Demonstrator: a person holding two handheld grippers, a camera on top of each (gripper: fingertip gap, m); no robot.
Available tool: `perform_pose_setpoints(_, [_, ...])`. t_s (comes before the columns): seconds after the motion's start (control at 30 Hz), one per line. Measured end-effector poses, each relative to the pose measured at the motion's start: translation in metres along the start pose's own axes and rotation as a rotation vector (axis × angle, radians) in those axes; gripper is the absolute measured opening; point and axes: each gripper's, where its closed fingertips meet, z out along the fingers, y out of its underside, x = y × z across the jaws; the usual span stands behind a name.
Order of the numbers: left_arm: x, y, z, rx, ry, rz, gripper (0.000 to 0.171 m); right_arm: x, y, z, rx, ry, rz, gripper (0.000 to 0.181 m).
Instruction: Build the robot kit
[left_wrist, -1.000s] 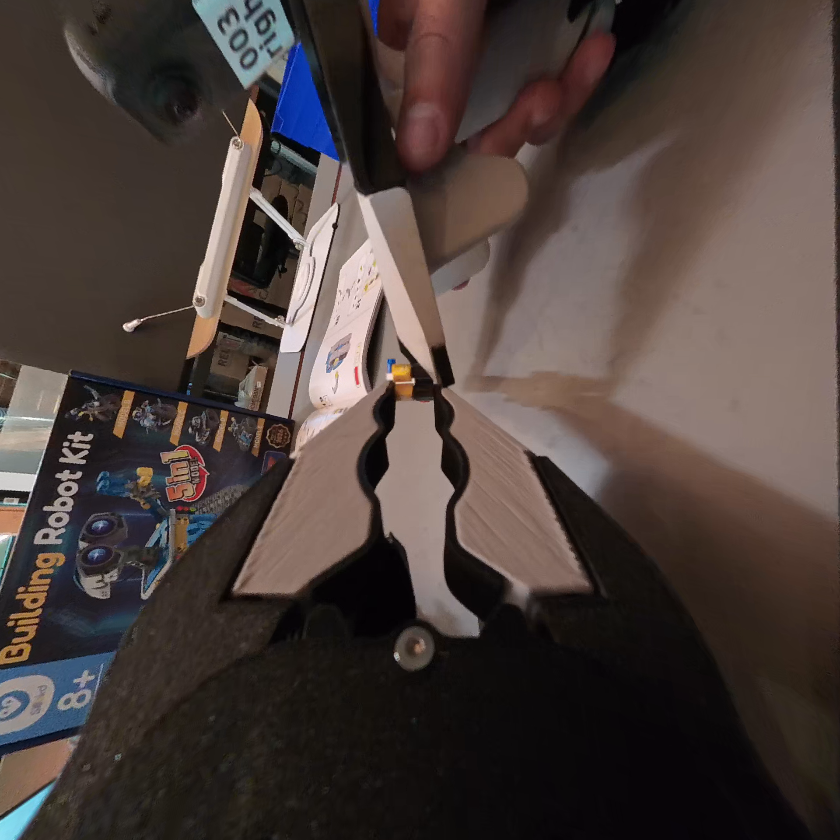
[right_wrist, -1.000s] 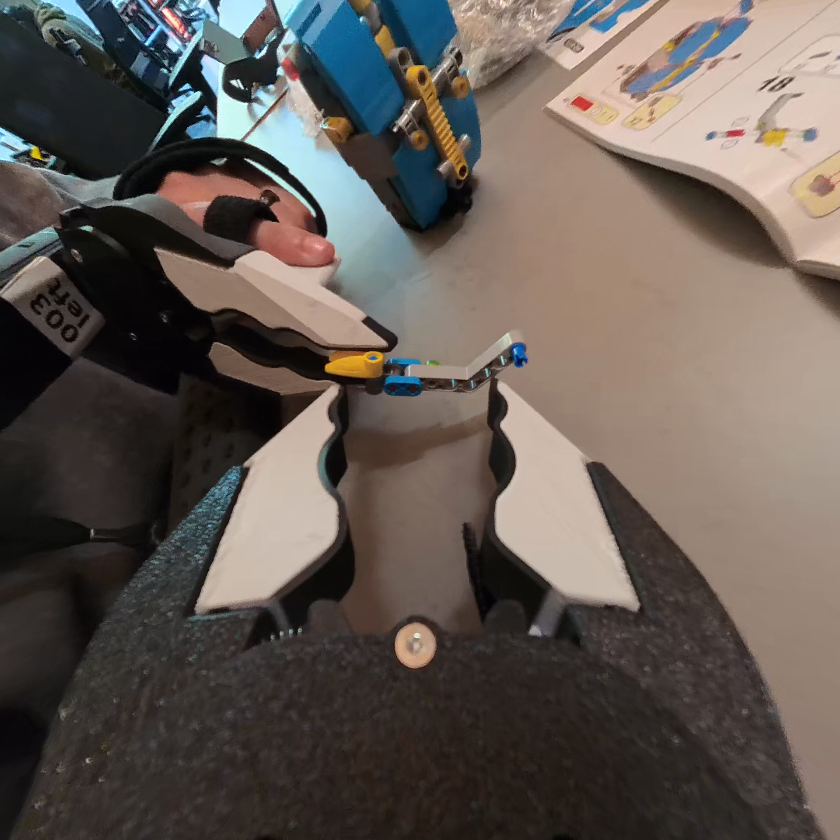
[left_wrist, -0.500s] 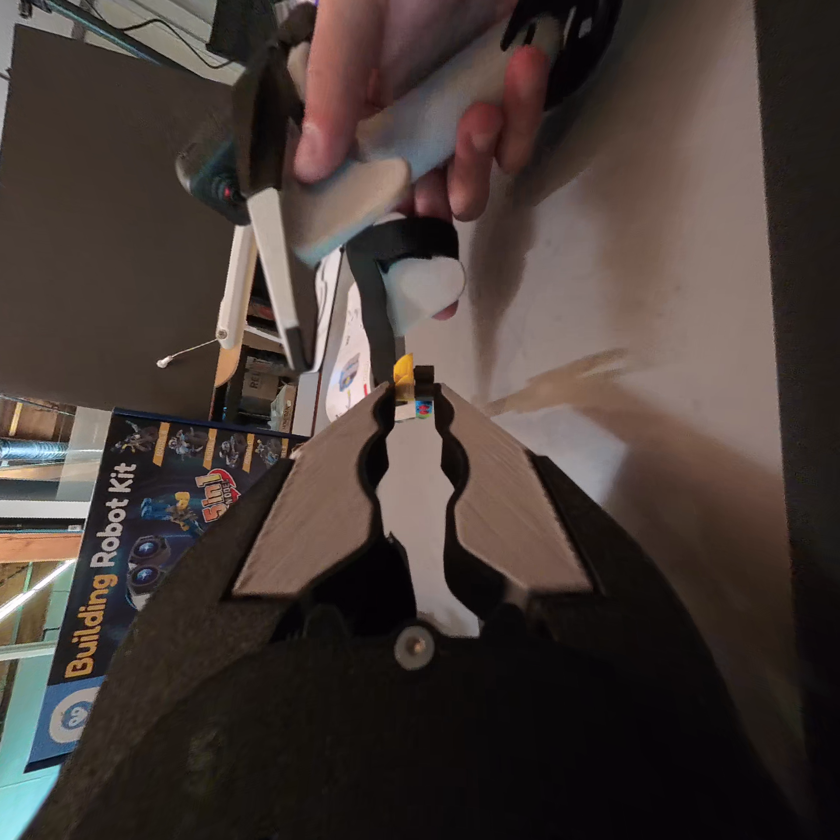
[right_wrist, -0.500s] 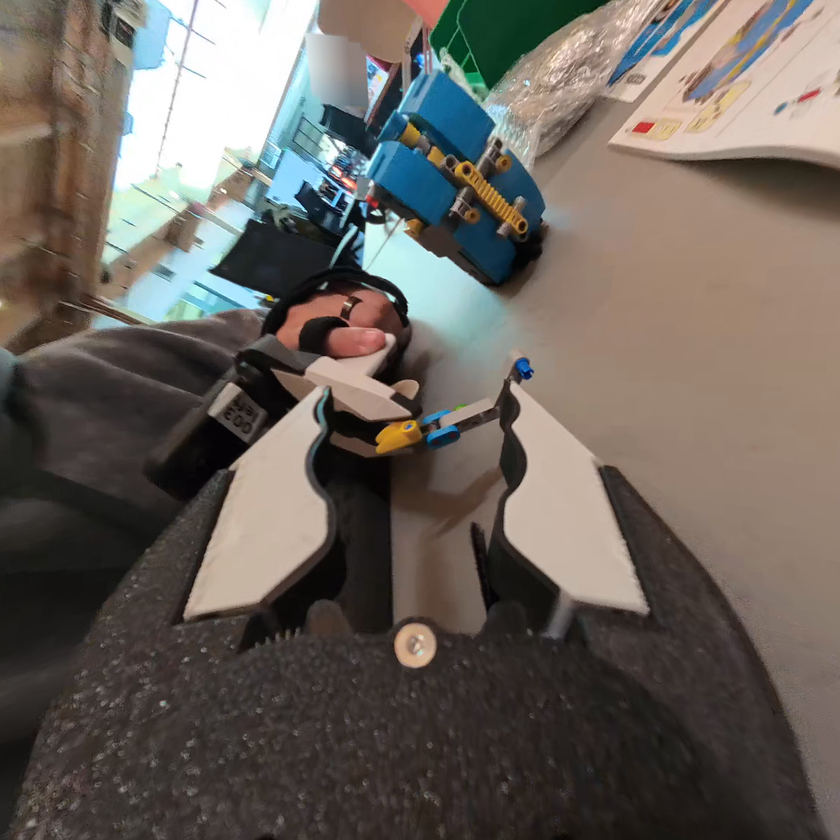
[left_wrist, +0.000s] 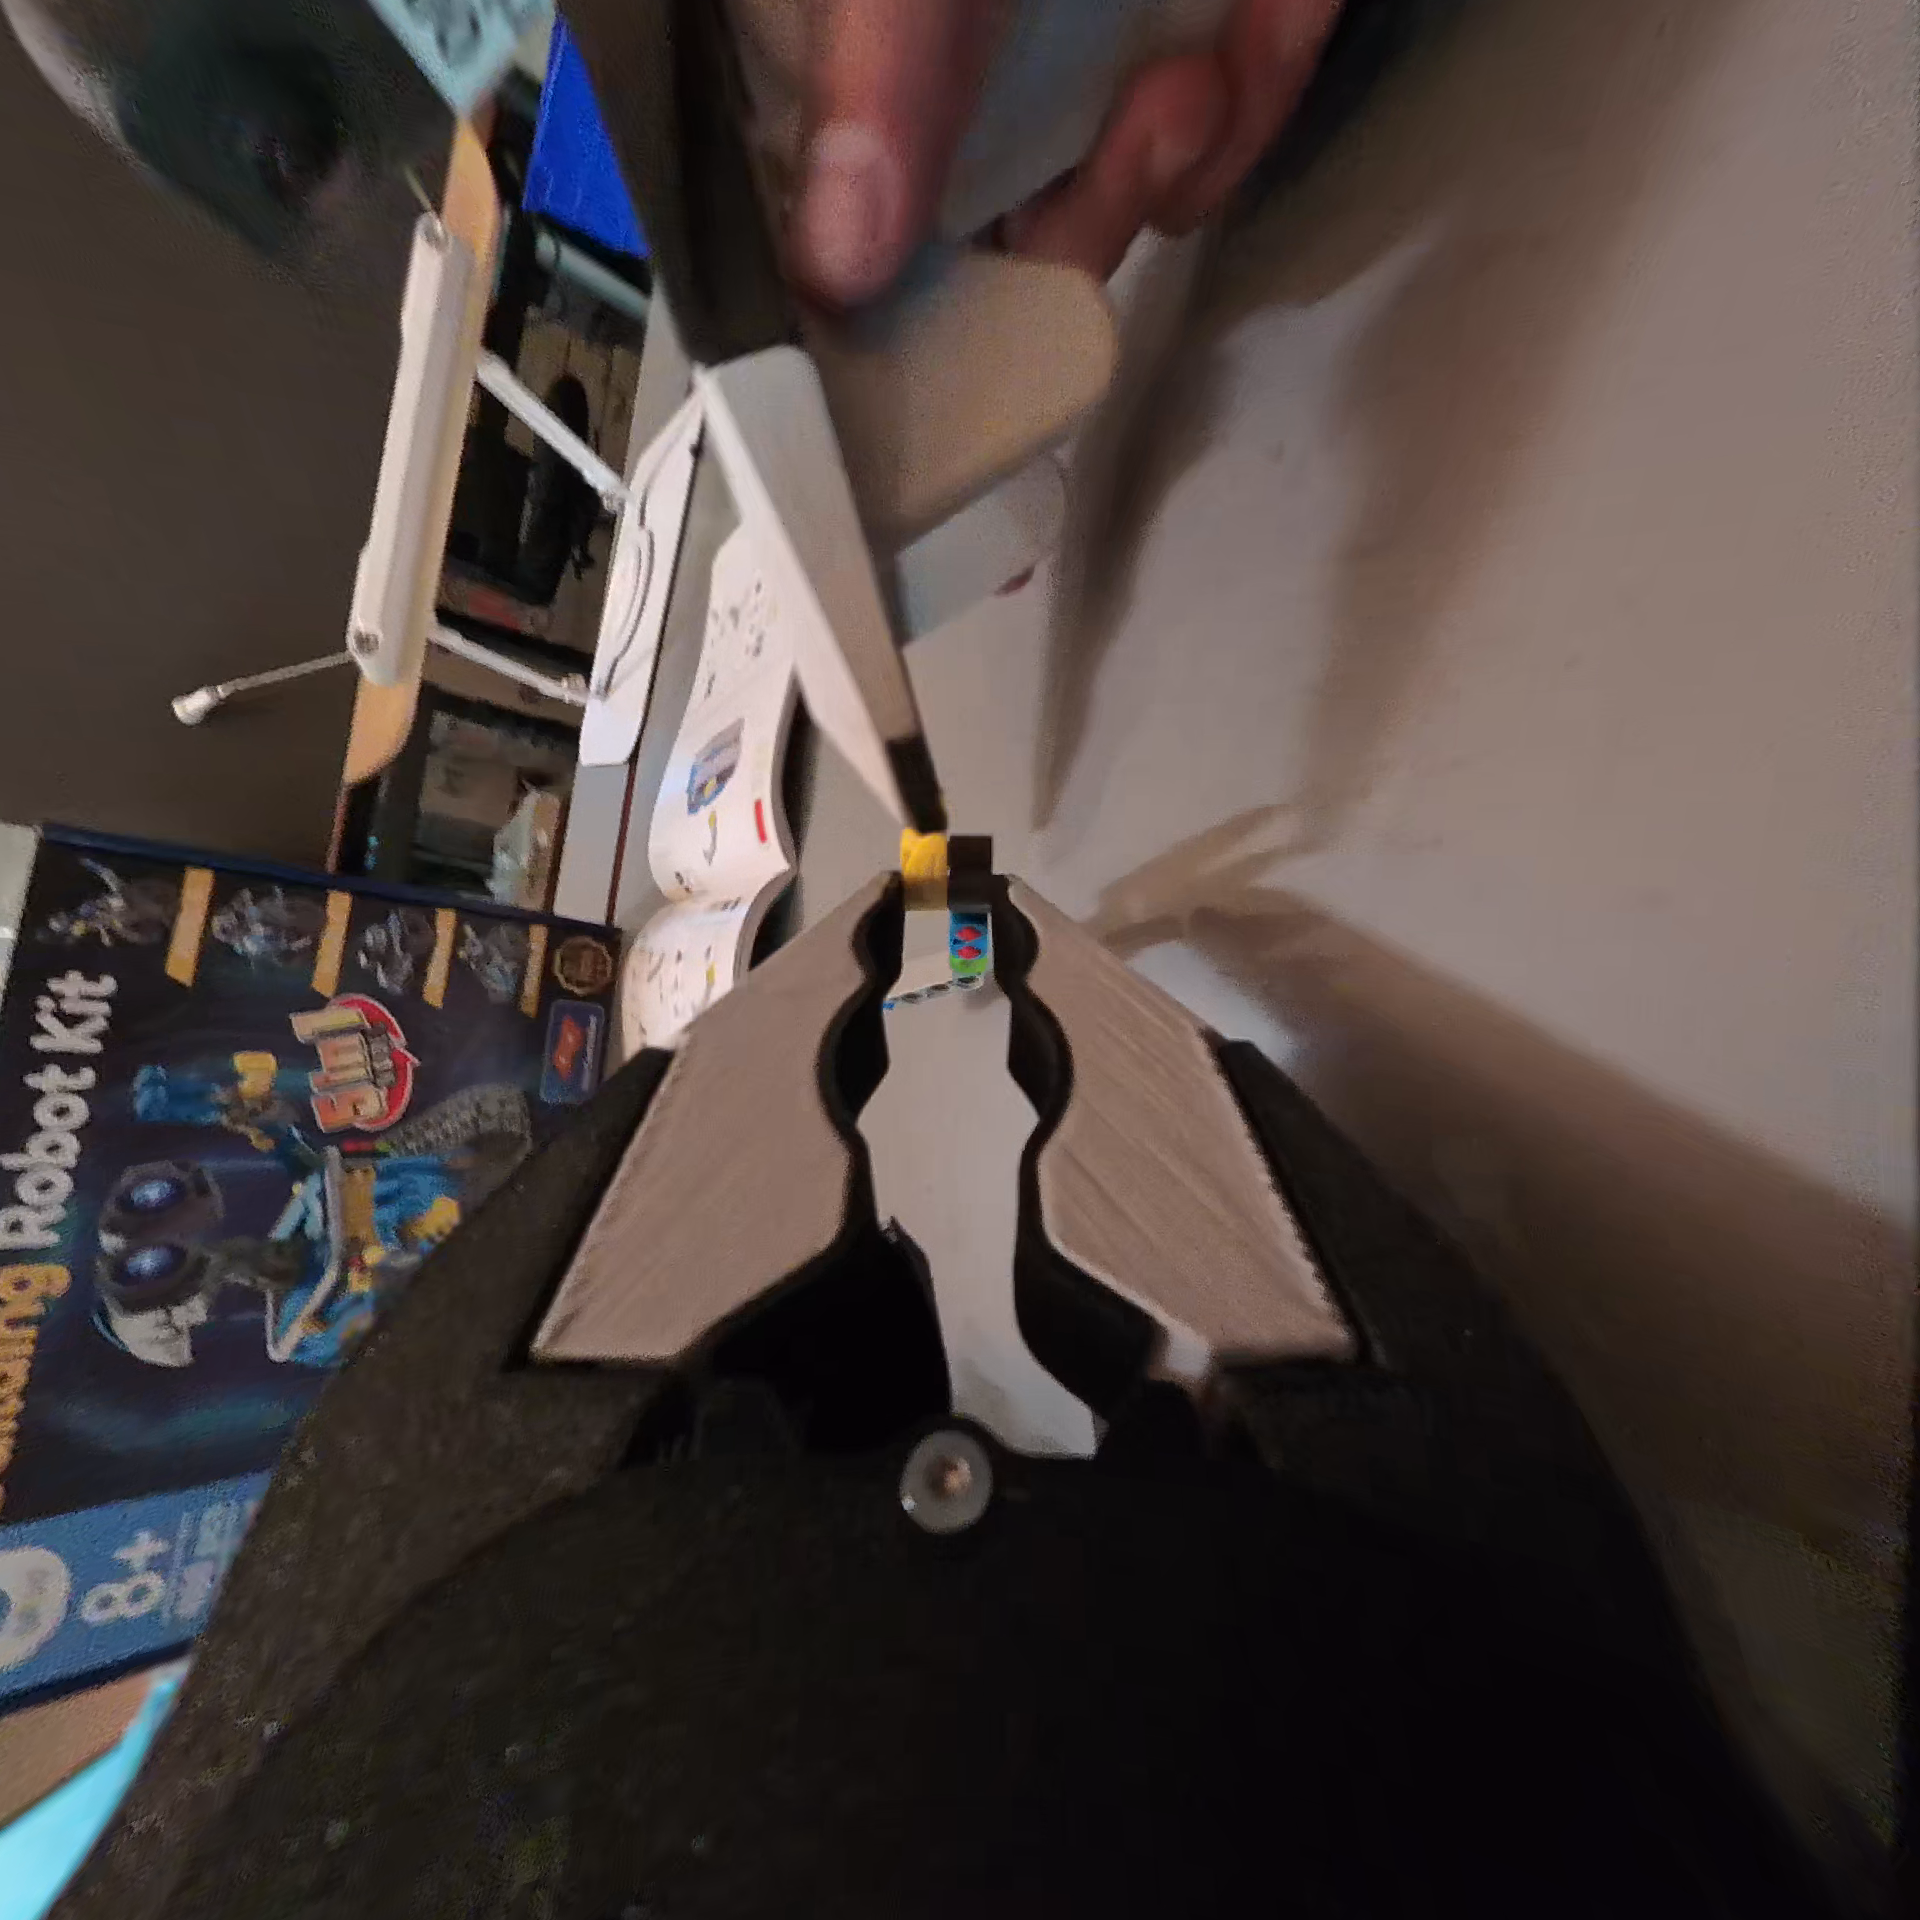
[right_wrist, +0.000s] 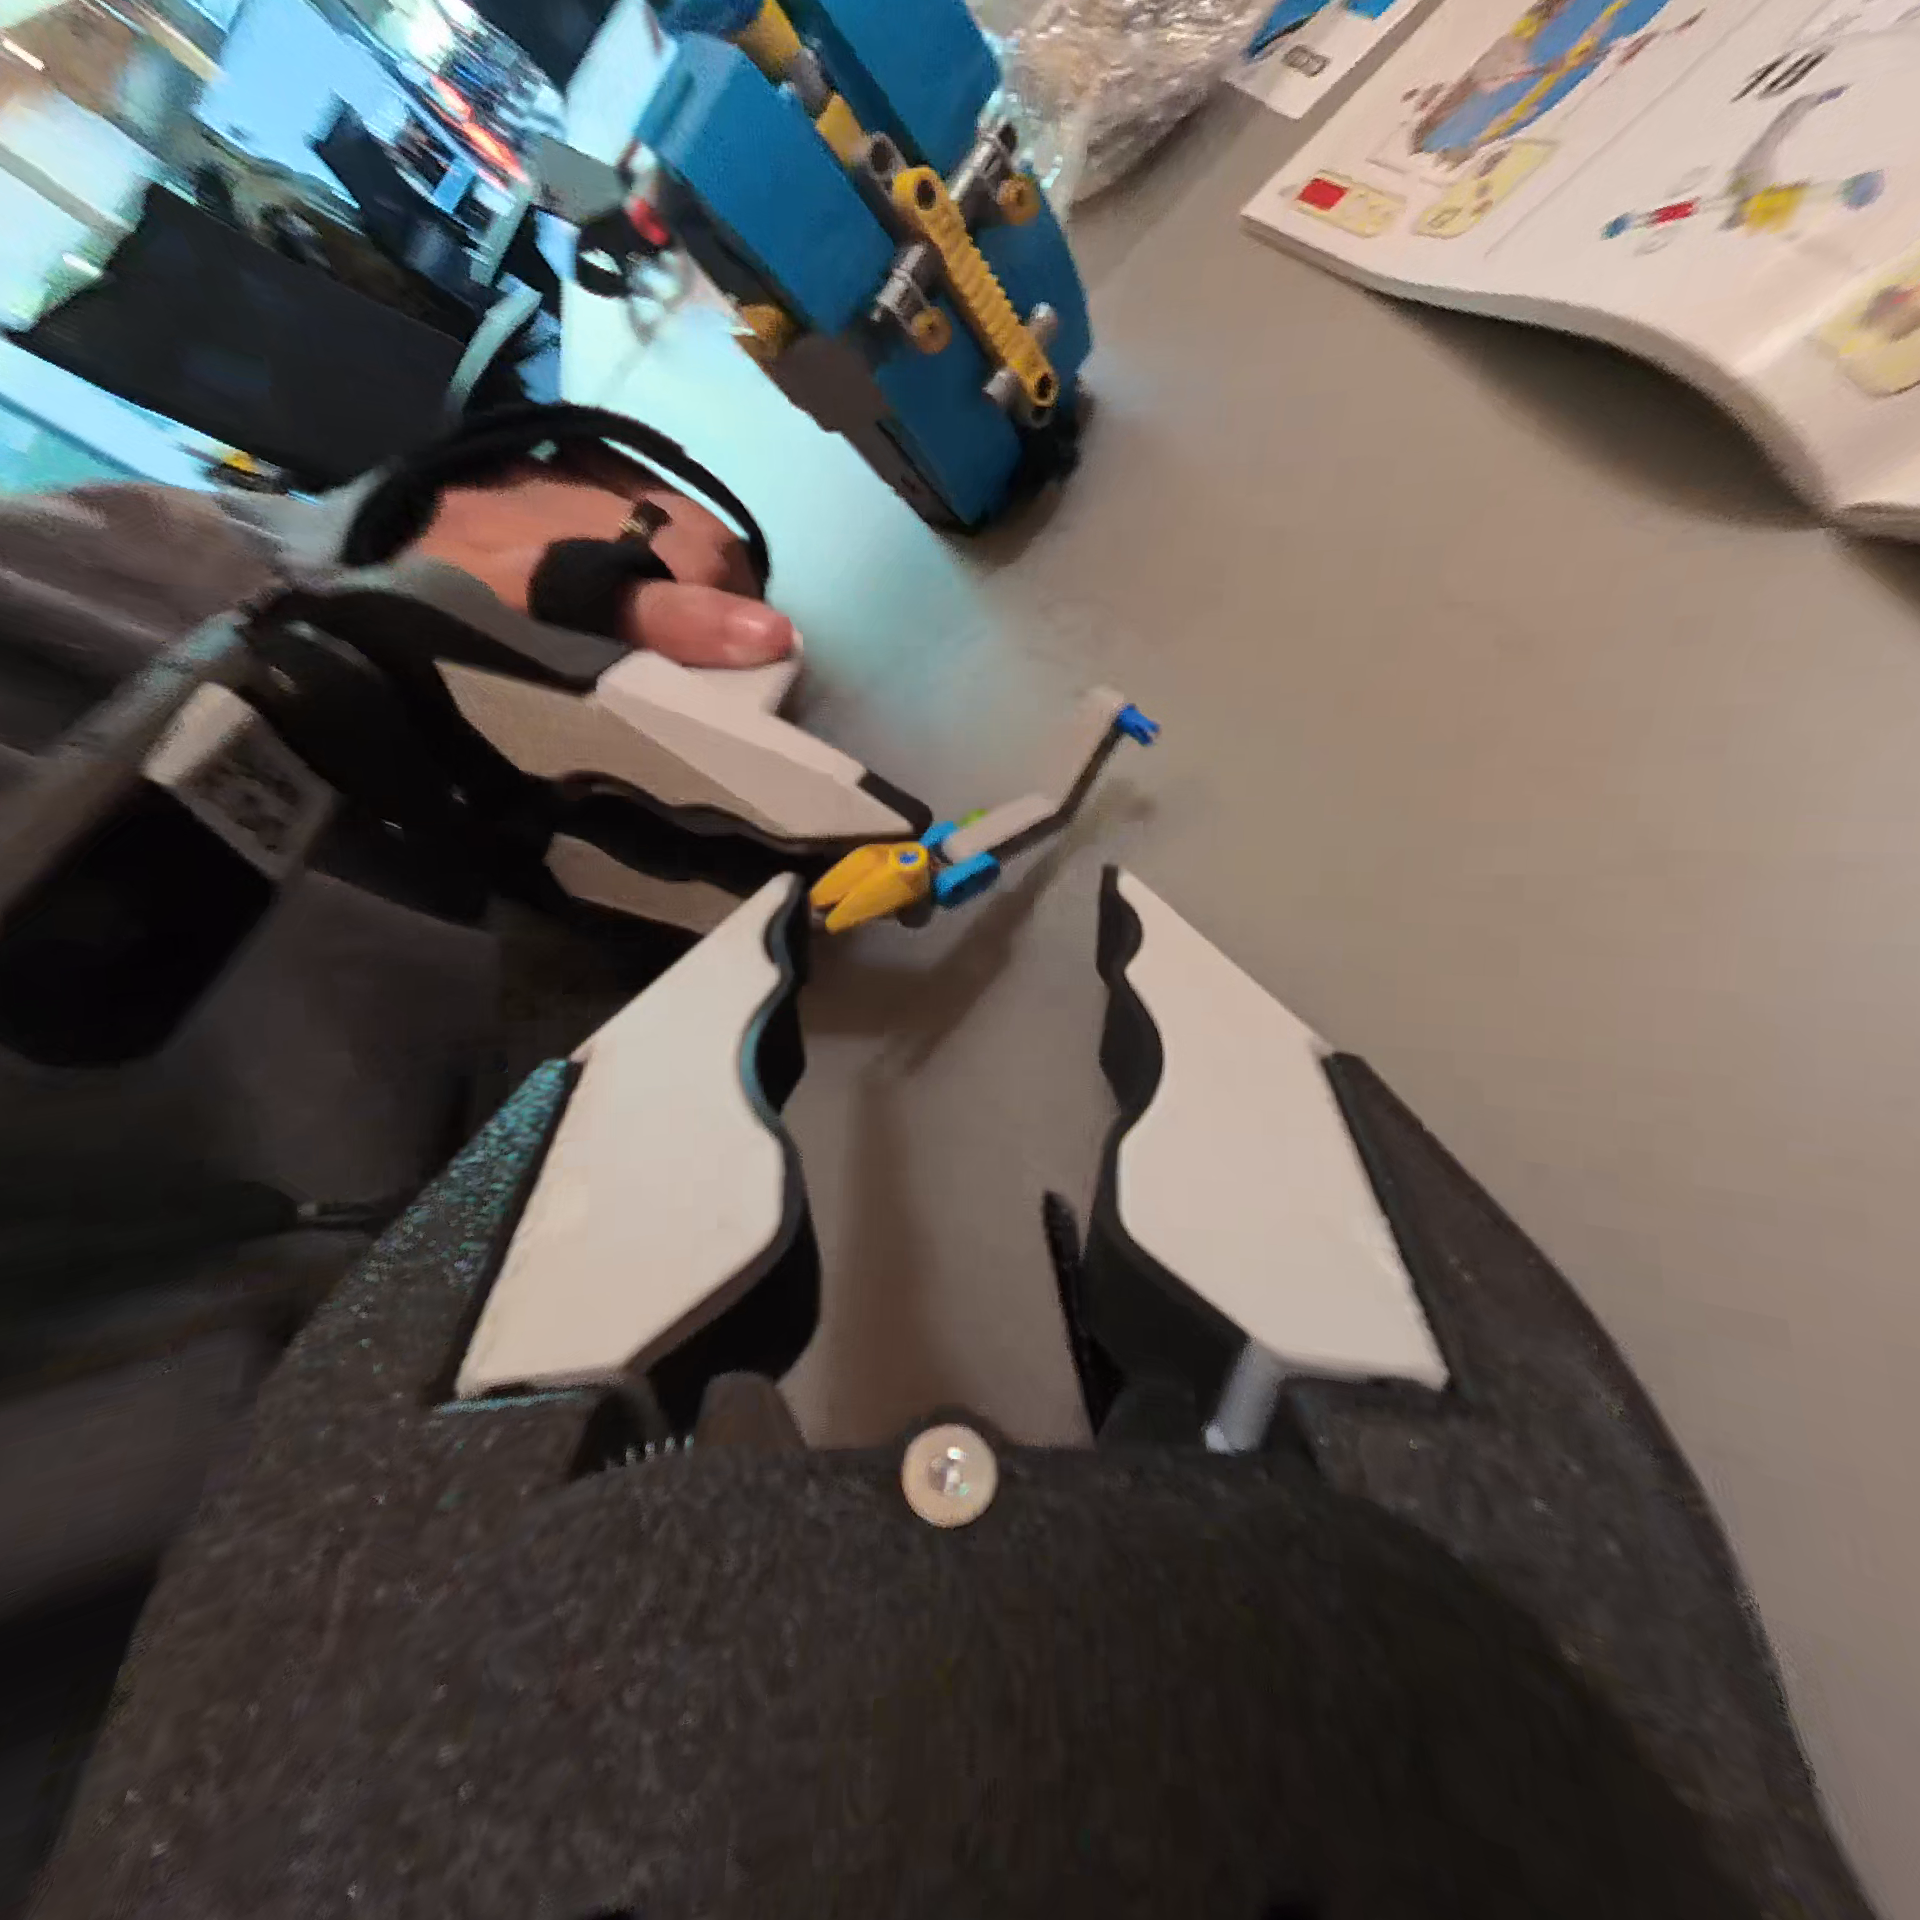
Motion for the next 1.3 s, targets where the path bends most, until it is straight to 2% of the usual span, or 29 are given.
perform_pose_setpoints(0.1, [-0.003,0.008,0.003,-0.031,0.017,-0.079,0.016,-0.003,-0.004,0.002,0.014,0.044,-0.071,0.042])
perform_pose_setpoints(0.2, [-0.006,0.012,0.005,-0.04,0.018,-0.119,0.016,-0.011,-0.004,0.011,0.012,0.039,-0.093,0.037])
perform_pose_setpoints(0.27, [-0.004,0.013,0.006,-0.049,0.024,-0.117,0.016,-0.007,-0.003,0.015,0.004,0.073,-0.094,0.035])
perform_pose_setpoints(0.33, [-0.004,0.011,0.006,-0.04,0.018,-0.105,0.016,-0.003,-0.003,0.013,0.005,0.107,-0.109,0.023])
perform_pose_setpoints(0.43, [-0.002,0.011,0.008,-0.036,0.032,-0.12,0.016,-0.002,0.0,0.012,-0.011,0.091,-0.082,0.022])
perform_pose_setpoints(0.57, [0.005,0.015,0.009,-0.043,0.076,-0.166,0.017,0.01,0.007,0.01,-0.05,0.165,-0.106,0.012])
perform_pose_setpoints(0.77, [0.005,0.026,0.01,-0.078,0.094,-0.184,0.017,0.018,0.011,0.007,-0.079,0.233,-0.136,0.011])
perform_pose_setpoints(1.03, [0.003,0.034,0.013,-0.106,0.092,-0.2,0.016,0.037,0.015,-0.011,-0.132,0.434,-0.264,0.011])
perform_pose_setpoints(1.3, [0.005,0.04,0.017,-0.119,0.105,-0.233,0.005,0.027,0.028,0.002,-0.215,0.427,-0.315,0.012])
